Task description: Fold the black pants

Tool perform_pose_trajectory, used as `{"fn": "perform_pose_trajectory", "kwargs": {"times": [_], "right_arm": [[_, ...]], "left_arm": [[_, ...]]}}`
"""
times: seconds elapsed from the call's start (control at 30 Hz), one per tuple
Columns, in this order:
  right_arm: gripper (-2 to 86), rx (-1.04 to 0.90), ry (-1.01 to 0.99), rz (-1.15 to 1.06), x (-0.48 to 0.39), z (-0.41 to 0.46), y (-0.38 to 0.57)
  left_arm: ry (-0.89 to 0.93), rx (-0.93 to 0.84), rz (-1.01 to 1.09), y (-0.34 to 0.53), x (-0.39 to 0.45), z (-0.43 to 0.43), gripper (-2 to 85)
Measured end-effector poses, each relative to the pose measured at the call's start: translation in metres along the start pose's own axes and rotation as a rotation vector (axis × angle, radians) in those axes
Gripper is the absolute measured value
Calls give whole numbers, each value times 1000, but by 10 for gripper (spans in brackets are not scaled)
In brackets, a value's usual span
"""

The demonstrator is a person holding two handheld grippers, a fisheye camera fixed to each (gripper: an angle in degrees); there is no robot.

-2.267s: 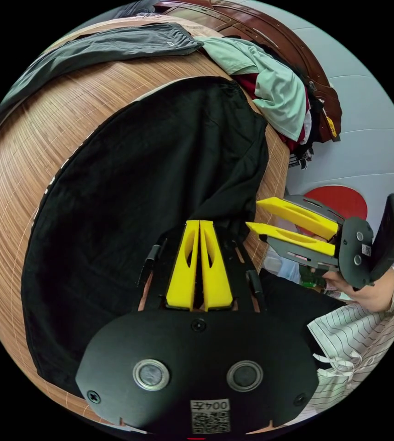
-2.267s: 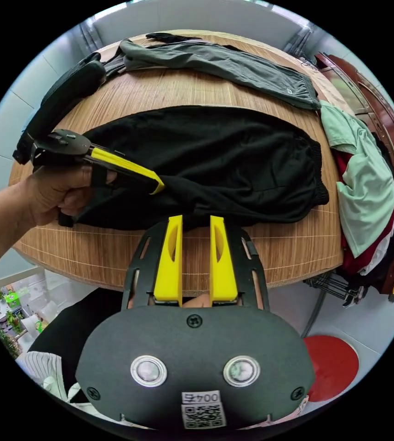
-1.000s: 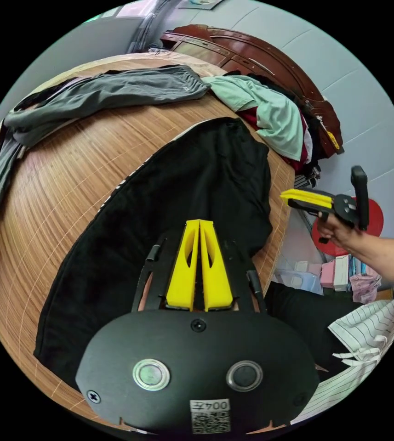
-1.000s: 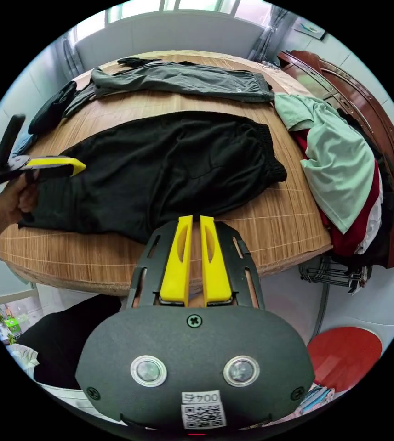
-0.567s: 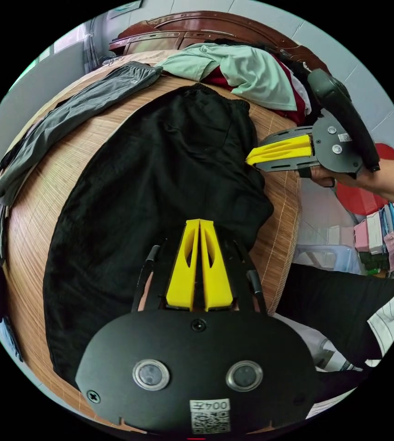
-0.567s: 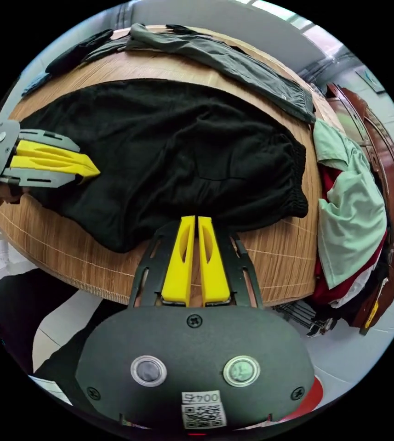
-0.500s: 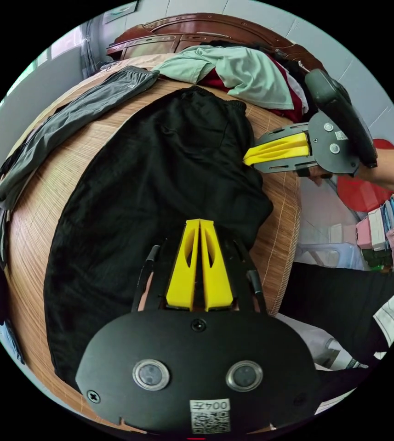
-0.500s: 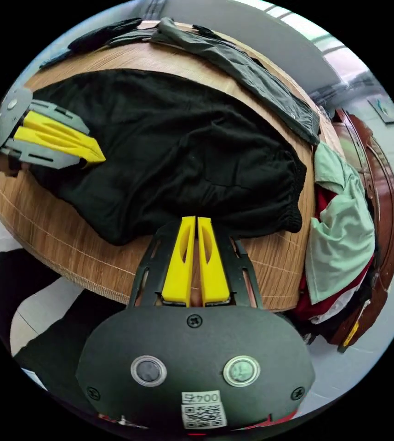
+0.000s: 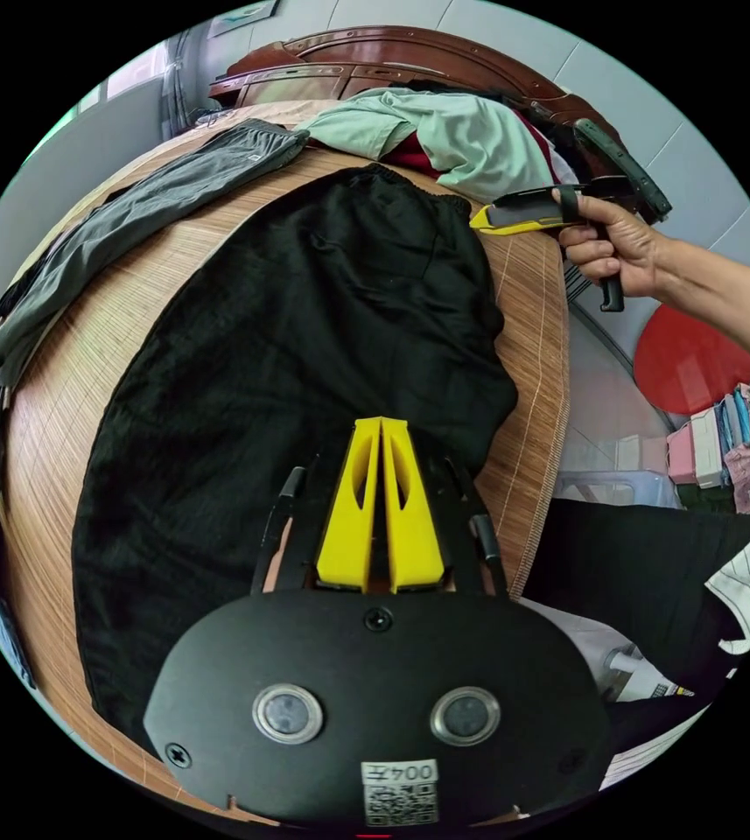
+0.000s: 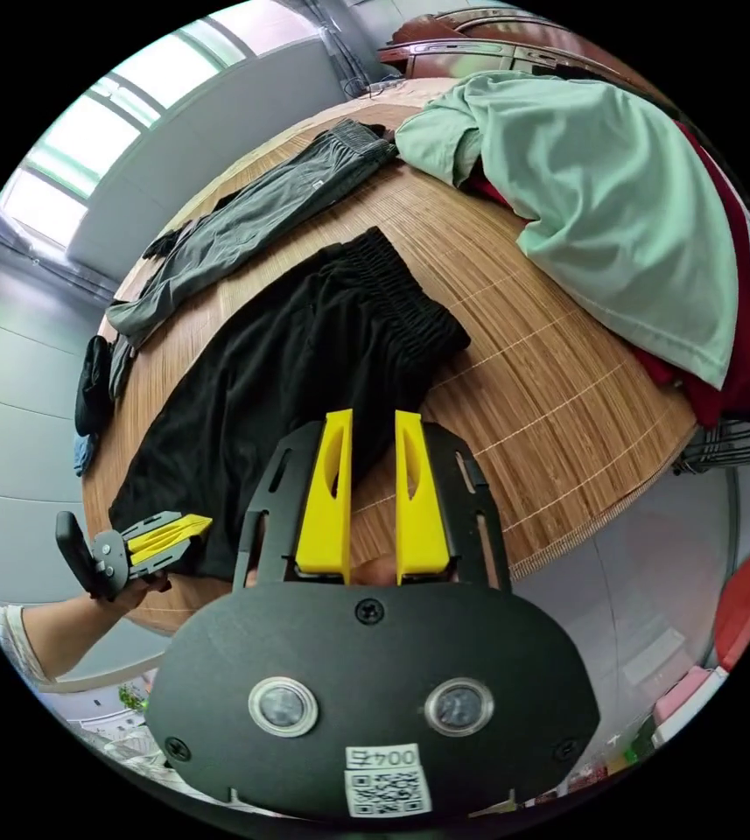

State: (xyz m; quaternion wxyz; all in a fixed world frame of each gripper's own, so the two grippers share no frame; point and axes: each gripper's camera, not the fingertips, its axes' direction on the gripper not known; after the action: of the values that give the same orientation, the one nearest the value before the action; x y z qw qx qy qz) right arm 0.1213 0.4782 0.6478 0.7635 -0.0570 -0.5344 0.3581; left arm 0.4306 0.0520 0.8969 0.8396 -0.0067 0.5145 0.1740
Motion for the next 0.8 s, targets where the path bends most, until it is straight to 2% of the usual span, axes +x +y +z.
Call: {"fn": "perform_pose_trajectory", "kwargs": {"times": [0.23,0.4,0.47,0.63,0.73,0.8], "right_arm": [[2,-74,150,-146,24,16,-29],[8,-71,-7,-61,90,9,-35],[36,-95,-96,-59,108,10,-39],[66,12,-89,7,131,-15,-46],[65,63,-7,-122,109,-16,-49],[64,25,30,-258,90,4,-52]], "left_arm": [[10,7,-6,6,-3,-1,6],[20,18,-11,13,-7,-3,6],[10,18,0,14,-6,-4,6],[84,-51,-21,11,-15,-13,6],[87,45,-47,9,-19,-37,7],[67,31,23,6,-11,-36,9]]}}
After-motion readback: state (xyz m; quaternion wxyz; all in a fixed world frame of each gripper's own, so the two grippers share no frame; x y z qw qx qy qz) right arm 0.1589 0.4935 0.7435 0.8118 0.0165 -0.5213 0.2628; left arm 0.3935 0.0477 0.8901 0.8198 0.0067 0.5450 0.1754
